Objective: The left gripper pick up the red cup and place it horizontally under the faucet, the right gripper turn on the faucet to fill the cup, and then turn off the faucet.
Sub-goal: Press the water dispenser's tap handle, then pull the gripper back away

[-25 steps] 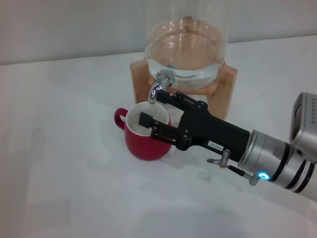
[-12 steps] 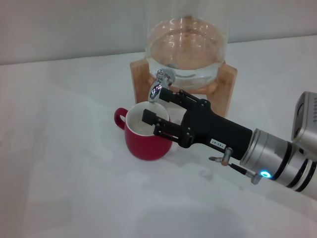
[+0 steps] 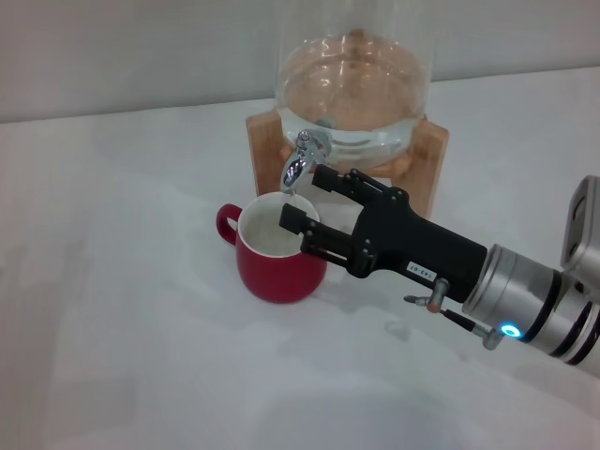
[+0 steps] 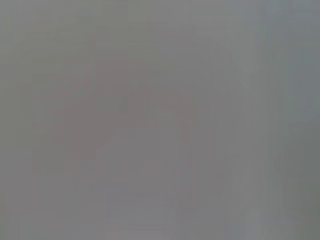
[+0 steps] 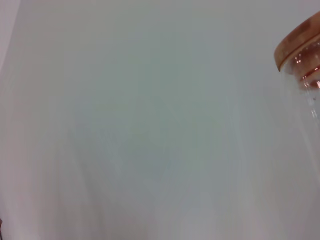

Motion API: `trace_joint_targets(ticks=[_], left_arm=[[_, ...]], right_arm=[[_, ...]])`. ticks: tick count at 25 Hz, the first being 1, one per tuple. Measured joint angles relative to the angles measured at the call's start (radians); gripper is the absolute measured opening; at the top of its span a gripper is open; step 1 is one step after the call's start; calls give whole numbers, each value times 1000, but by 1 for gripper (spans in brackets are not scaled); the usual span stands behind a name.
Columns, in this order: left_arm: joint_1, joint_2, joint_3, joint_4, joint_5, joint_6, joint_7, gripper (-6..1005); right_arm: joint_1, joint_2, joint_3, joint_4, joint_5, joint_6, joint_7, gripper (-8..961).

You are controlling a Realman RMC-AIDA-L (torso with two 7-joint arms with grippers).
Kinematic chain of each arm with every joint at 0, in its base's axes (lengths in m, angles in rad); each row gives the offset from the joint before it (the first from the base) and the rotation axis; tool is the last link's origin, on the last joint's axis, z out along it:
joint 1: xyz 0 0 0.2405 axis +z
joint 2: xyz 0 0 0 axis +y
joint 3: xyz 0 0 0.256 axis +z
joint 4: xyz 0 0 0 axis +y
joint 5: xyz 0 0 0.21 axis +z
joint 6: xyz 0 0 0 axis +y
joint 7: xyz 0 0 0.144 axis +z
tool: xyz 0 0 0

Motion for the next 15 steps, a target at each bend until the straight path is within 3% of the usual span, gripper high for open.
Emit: trace_joint_targets(ticks=[15], left_arm=[[0, 0, 5, 0, 0, 0, 0, 876]], right_arm=[[-9, -2, 8, -5, -1, -4, -8, 791]])
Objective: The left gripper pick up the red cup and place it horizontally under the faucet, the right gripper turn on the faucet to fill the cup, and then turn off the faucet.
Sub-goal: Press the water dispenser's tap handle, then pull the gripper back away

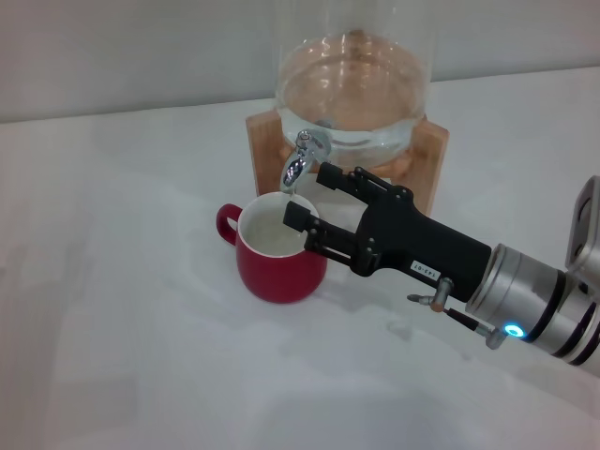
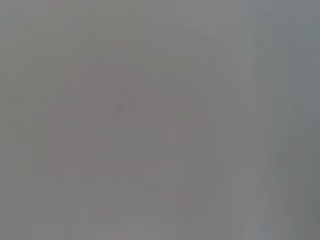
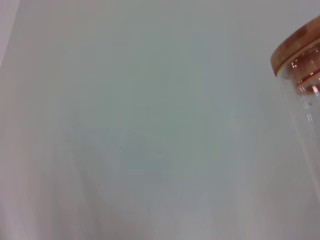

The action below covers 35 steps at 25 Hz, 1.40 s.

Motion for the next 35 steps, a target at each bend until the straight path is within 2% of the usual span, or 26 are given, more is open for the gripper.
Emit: trace_joint_targets(ticks=[35], left_arm=[[-6, 0, 7, 0, 0, 0, 0, 877]], right_arm=[[-15, -3, 45, 6, -9, 3, -2, 792]])
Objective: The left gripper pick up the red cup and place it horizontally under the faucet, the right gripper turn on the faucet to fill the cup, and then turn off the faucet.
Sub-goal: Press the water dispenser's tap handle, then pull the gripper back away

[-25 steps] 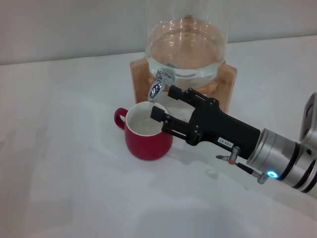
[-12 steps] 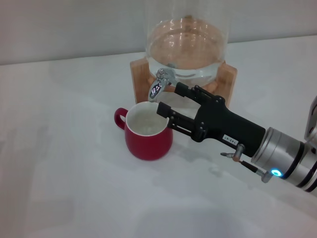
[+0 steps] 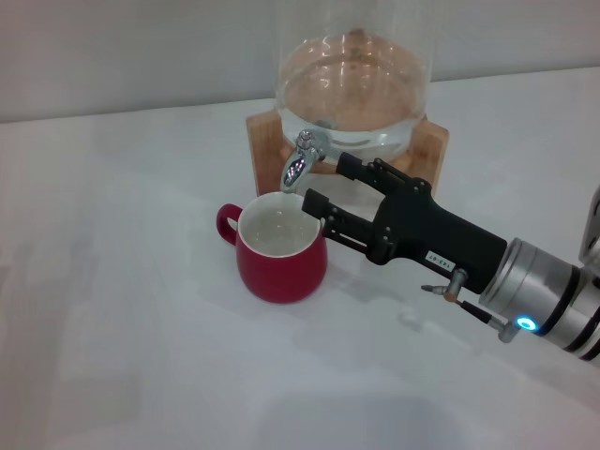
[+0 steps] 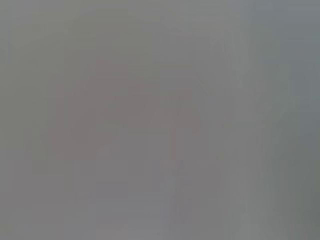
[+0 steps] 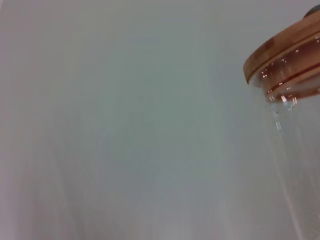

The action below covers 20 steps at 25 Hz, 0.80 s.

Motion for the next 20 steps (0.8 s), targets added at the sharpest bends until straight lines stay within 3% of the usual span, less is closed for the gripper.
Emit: trace_joint_targets(ticks=[20], left_arm=[[-6, 0, 0, 0, 0, -10, 0, 876]], right_arm=[[-5, -2, 12, 0, -2, -3, 0, 791]])
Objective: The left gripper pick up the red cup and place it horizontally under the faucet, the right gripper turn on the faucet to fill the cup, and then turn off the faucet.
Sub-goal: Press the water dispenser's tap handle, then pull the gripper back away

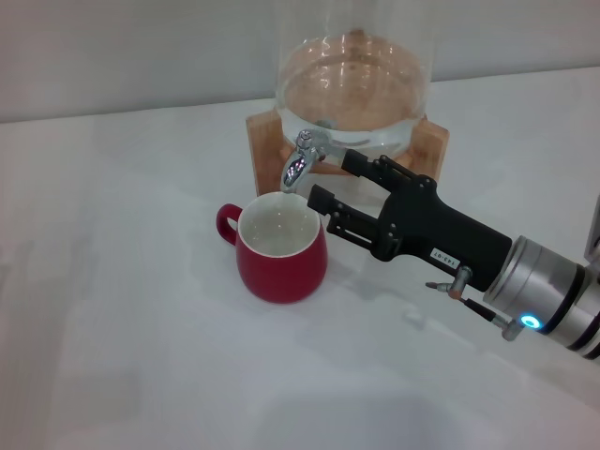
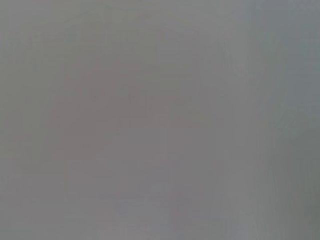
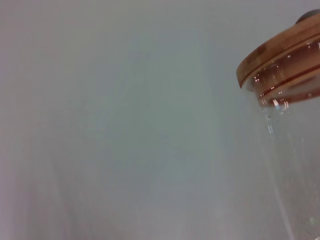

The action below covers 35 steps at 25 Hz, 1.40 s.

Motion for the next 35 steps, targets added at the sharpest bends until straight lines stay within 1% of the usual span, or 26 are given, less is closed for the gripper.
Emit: trace_joint_targets(ticks=[23, 35], left_arm=[[-2, 0, 0, 0, 0, -6, 0, 878], [-4, 0, 0, 0, 0, -13, 0, 877]], right_arm=[[5, -2, 12, 0, 0, 0, -2, 792], [-23, -2, 11, 1, 1, -51, -2, 791]])
